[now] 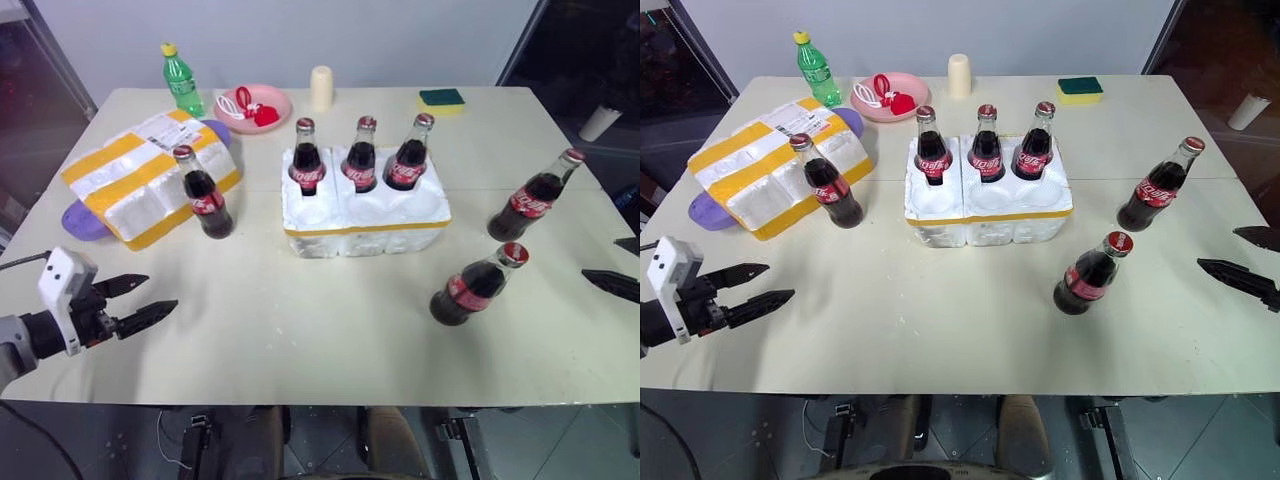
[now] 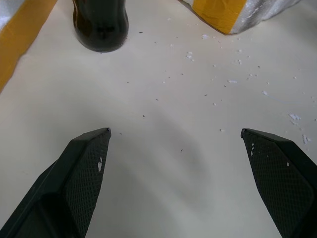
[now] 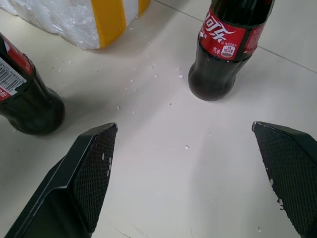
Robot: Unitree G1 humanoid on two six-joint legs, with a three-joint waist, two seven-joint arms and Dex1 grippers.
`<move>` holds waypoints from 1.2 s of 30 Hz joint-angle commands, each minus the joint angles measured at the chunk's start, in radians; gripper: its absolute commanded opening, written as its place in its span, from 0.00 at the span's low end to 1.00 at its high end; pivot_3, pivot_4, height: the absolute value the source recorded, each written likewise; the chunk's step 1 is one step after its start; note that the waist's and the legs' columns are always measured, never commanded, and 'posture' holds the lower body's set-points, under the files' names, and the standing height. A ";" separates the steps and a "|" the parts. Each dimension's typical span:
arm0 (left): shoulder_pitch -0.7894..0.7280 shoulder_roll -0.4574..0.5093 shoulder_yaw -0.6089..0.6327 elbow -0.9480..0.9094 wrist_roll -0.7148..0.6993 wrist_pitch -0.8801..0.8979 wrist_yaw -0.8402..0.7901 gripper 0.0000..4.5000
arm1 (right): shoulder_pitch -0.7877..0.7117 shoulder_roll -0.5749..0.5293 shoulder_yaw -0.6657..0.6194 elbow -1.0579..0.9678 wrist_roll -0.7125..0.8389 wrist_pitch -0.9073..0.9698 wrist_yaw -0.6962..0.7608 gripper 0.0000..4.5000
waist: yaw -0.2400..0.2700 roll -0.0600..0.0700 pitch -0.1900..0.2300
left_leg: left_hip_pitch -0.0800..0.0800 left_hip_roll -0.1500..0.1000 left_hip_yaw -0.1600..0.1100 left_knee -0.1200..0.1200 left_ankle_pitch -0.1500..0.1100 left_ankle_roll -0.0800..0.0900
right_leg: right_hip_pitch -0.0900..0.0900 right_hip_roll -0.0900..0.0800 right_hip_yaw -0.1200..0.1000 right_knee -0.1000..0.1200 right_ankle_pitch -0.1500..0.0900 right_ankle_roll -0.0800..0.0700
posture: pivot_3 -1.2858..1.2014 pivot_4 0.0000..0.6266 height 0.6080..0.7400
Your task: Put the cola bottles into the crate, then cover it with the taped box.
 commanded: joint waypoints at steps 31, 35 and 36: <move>-0.445 -0.146 -0.158 0.117 0.098 -0.039 0.313 0.98 | -0.240 -0.178 -0.118 -0.248 0.344 0.423 0.074 1.00 | 0.003 0.001 0.000 | 0.002 0.000 -0.001 0.001 0.000 0.000 | 0.002 0.002 0.000 0.003 0.000 0.001 | 0.52 0.24 0.99; -0.580 -0.198 -0.250 0.255 0.168 -0.090 0.344 0.98 | -0.318 -0.200 -0.092 -0.374 0.469 0.534 0.045 1.00 | 0.004 -0.002 -0.001 | 0.001 0.000 -0.001 0.001 0.000 0.000 | 0.002 0.002 0.000 0.002 0.002 0.004 | 0.52 0.24 0.99; -0.609 -0.208 -0.269 0.292 0.190 -0.108 0.352 0.98 | -0.333 -0.199 -0.083 -0.399 0.487 0.547 0.035 1.00 | 0.005 -0.002 -0.001 | 0.001 0.000 -0.001 0.002 0.000 0.000 | 0.002 0.002 0.000 0.002 0.002 0.004 | 0.52 0.24 0.99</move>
